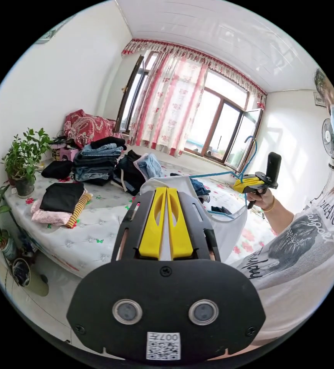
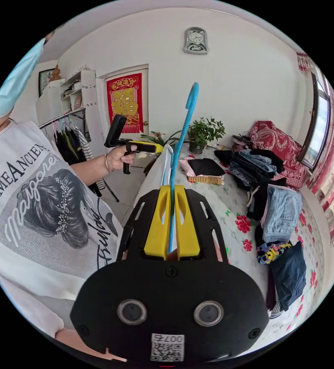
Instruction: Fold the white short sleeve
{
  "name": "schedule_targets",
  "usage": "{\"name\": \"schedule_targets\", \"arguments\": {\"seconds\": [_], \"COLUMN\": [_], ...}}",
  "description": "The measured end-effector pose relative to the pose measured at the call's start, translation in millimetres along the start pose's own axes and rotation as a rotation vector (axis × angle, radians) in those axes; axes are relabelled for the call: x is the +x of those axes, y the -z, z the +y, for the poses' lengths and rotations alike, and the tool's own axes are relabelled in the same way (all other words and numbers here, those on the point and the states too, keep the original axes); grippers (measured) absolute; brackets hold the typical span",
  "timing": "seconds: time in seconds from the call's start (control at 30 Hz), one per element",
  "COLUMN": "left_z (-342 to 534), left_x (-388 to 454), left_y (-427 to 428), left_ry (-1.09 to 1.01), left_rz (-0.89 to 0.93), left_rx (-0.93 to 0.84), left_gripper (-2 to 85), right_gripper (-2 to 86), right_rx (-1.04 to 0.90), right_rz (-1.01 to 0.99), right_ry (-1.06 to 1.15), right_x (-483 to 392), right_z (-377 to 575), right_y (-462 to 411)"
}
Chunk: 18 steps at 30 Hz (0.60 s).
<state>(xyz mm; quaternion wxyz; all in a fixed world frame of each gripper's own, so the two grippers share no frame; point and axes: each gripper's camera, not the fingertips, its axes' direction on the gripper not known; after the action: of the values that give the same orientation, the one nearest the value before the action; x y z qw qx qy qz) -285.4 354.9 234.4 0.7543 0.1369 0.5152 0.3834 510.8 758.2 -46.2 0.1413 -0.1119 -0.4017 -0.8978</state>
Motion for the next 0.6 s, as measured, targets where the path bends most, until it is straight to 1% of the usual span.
{"name": "schedule_targets", "arguments": {"seconds": [0.07, 0.13, 0.23, 0.33, 0.43, 0.5, 0.53, 0.6], "left_z": [-28, -54, -92, -126, -155, -179, -185, -209], "left_x": [-18, -40, -88, -124, -143, -148, -147, -139], "left_y": [-4, -3, 3, 4, -8, -23, -27, -49], "left_ry": [0.018, 0.06, 0.185, 0.286, 0.337, 0.33, 0.324, 0.28], "left_rz": [0.022, -0.001, 0.007, 0.01, 0.005, 0.07, 0.095, 0.163], "left_rx": [0.001, 0.015, 0.055, 0.079, 0.051, 0.024, 0.016, -0.046], "left_gripper": [-1.0, -1.0, -1.0, -1.0, -1.0, -1.0, -1.0, -1.0], "right_gripper": [-0.1, -0.1, -0.1, -0.2, -0.2, -0.2, -0.2, -0.2], "right_rx": [-0.017, 0.006, 0.093, 0.165, 0.334, 0.476, 0.511, 0.601], "right_rz": [0.035, 0.037, 0.027, 0.036, 0.077, 0.192, 0.216, 0.367], "right_ry": [-0.039, -0.074, -0.115, -0.252, -0.413, -0.593, -0.632, -0.829], "right_x": [10, 23, 41, 63, 82, 95, 98, 105], "right_z": [-6, -6, 5, 23, 55, 93, 104, 154], "right_y": [-1, 6, 26, 39, 69, 103, 112, 150]}}
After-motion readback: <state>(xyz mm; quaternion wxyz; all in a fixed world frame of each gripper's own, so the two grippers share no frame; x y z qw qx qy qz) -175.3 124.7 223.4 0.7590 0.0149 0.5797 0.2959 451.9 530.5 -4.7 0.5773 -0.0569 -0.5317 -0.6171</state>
